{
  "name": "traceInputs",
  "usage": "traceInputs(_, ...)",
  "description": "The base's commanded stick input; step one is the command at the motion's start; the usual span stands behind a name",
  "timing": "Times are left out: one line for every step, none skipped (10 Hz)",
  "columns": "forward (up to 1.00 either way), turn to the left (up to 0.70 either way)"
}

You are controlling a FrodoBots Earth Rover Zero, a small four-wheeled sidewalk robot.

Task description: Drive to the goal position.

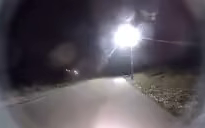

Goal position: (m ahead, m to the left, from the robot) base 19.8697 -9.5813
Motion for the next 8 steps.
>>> traceInputs(0.60, 0.00)
traceInputs(0.69, 0.00)
traceInputs(0.92, 0.00)
traceInputs(1.00, 0.00)
traceInputs(1.00, 0.00)
traceInputs(1.00, 0.00)
traceInputs(1.00, 0.00)
traceInputs(0.90, 0.00)
